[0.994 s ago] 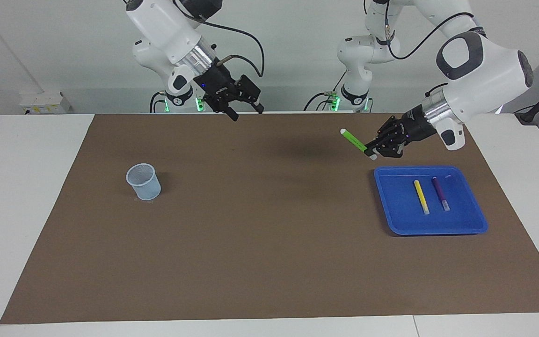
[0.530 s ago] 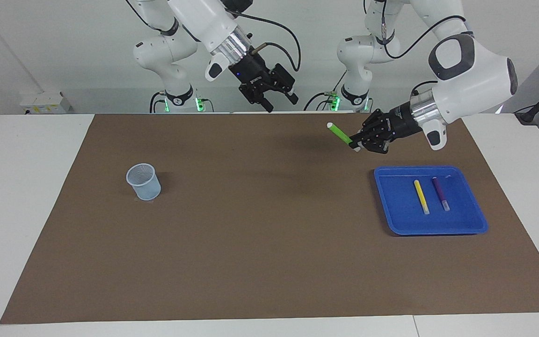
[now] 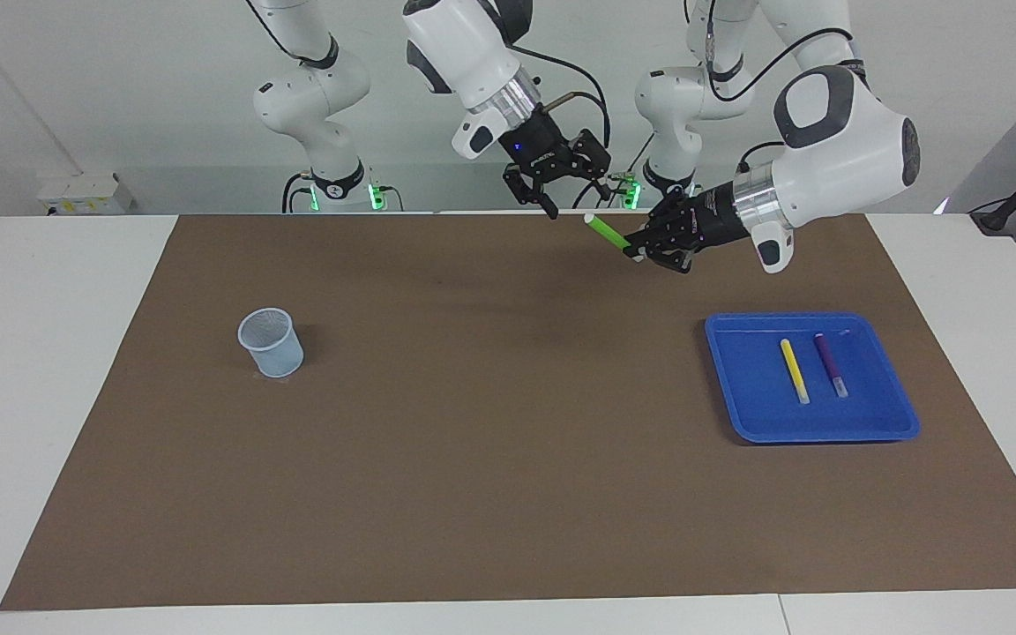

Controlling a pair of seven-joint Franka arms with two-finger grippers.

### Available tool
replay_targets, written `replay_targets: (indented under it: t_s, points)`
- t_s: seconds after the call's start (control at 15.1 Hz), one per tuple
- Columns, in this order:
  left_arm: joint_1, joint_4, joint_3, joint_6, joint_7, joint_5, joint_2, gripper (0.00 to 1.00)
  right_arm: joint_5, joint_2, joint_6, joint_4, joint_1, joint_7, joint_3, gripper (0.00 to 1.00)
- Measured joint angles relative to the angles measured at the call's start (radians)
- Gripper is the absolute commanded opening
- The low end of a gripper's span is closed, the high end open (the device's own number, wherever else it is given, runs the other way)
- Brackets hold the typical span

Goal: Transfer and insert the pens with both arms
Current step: 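Hold out the green pen while the right gripper reaches its tip, then grasp the green pen with the right gripper and open the left gripper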

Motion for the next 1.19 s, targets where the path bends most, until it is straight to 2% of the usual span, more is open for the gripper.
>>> replay_targets:
  t_s: [0.33, 0.6, 0.99, 1.13, 1.19]
  points:
    - [-0.012, -0.011, 0.001, 0.0, -0.011, 0.0, -0.004, 0.0, -0.002, 0.028, 0.005, 0.027, -0.01, 0.0, -0.007, 1.0]
    - [-0.012, -0.015, 0.001, 0.0, -0.011, 0.0, -0.004, 0.0, -0.002, 0.037, 0.002, 0.053, -0.046, -0.003, -0.009, 0.88]
    - [-0.012, -0.015, 0.001, 0.0, -0.024, 0.0, -0.005, 0.0, -0.003, 0.045, 0.001, 0.06, -0.054, -0.005, -0.006, 0.88]
    - [-0.012, -0.016, 0.001, 0.0, -0.034, -0.001, -0.005, 0.0, -0.003, 0.046, 0.001, 0.06, -0.053, -0.005, -0.004, 0.78]
    - [-0.012, -0.018, 0.001, 0.0, -0.038, -0.005, -0.005, 0.0, -0.003, 0.046, 0.001, 0.06, -0.052, -0.006, -0.004, 0.77]
